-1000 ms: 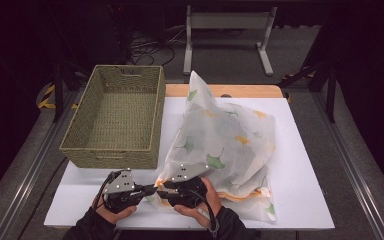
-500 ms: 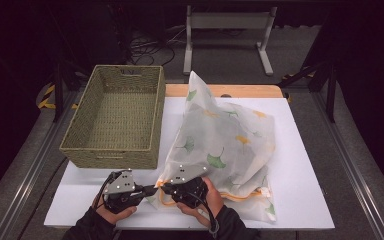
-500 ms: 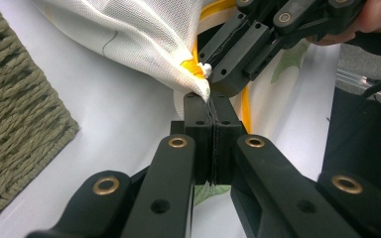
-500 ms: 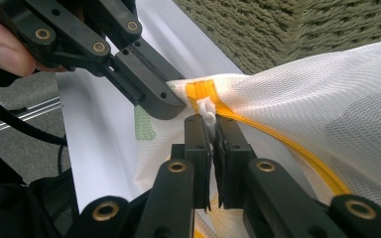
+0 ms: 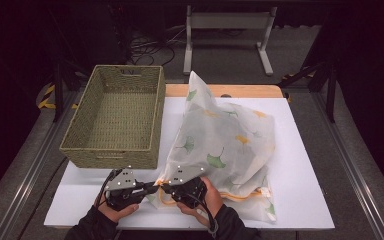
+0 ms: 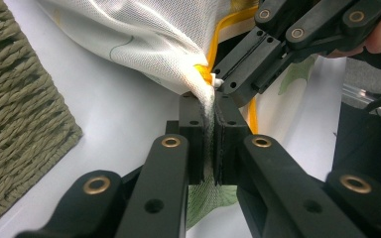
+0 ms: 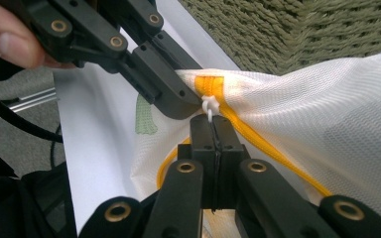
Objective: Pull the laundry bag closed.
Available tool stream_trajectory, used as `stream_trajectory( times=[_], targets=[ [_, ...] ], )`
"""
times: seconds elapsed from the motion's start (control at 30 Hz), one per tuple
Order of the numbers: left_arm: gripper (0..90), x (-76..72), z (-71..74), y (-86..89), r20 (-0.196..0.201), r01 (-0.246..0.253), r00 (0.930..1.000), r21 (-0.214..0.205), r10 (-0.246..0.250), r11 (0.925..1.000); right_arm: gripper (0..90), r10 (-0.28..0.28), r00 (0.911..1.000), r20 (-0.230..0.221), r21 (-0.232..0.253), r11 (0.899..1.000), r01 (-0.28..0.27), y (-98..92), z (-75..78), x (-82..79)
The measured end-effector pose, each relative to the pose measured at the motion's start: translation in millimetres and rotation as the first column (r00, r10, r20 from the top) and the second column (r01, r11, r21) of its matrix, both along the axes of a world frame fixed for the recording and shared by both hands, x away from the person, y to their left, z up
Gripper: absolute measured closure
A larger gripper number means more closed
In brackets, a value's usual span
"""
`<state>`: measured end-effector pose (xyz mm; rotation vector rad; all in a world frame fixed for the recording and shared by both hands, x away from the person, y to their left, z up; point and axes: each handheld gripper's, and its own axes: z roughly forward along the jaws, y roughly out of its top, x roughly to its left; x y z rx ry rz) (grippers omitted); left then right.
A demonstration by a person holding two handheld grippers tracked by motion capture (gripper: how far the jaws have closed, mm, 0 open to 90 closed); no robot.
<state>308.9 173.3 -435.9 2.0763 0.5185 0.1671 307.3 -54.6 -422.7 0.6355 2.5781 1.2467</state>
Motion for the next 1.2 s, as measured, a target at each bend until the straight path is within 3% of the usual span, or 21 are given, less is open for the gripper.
stream_trajectory(
  times=[0.2,0.33,0.43,0.53,0.63,0.67,0.77,0.83,0.9,0.97,1.2],
  targets=[
    [87.4,-2.5,3.6,-1.6,0.021,-0.009,0.9997,0.021,0.009,0.9997,90.0,0.002,0.9998,0.019,-0.013,1.000,-0.001,-0.2,2.6,-0.9],
    [87.7,-5.9,9.5,-3.7,0.066,-0.046,0.9968,0.019,0.045,0.9987,90.0,-0.017,0.9993,0.034,-0.001,1.000,0.017,-0.2,5.2,-2.0],
    [87.9,-8.8,14.9,-3.8,0.092,-0.080,0.9926,-0.004,0.080,0.9968,90.0,-0.029,0.9986,0.045,0.013,1.000,0.028,-0.1,7.8,-0.8],
    [88.1,-8.2,18.2,1.7,0.078,-0.109,0.9906,-0.047,0.112,0.9930,90.0,-0.030,0.9984,0.047,0.024,0.999,0.029,3.0,9.9,1.7],
    [88.1,-9.0,17.6,3.2,0.084,-0.110,0.9901,-0.035,0.112,0.9933,90.0,-0.022,0.9992,0.034,0.017,1.000,0.022,3.5,10.4,4.2],
    [88.1,-9.3,17.3,4.3,0.083,-0.115,0.9894,-0.049,0.118,0.9922,90.0,-0.022,0.9992,0.034,0.017,1.000,0.022,3.5,10.4,4.2],
    [88.2,-7.1,18.6,14.3,0.056,-0.143,0.9871,-0.109,0.150,0.9837,90.0,-0.022,0.9995,0.025,-0.017,1.000,0.022,0.0,6.9,2.9],
    [88.2,-6.0,19.3,20.1,0.057,-0.168,0.9829,-0.119,0.175,0.9786,90.0,-0.031,0.9994,0.015,-0.032,0.999,0.032,-2.7,4.5,2.6],
    [88.2,-6.0,18.1,23.5,0.038,-0.182,0.9814,-0.133,0.188,0.9743,90.0,-0.033,0.9994,0.007,-0.052,0.998,0.033,-6.4,2.4,1.8],
    [88.2,-6.6,16.4,25.6,0.041,-0.186,0.9806,-0.116,0.192,0.9757,90.0,-0.035,0.9994,0.004,-0.074,0.997,0.036,-12.0,-0.2,-0.8],
    [88.2,-4.8,12.8,31.0,0.040,-0.210,0.9759,-0.086,0.214,0.9739,90.0,-0.086,0.9961,-0.023,-0.135,0.988,0.082,-59.3,-7.3,-16.8]
  ],
)
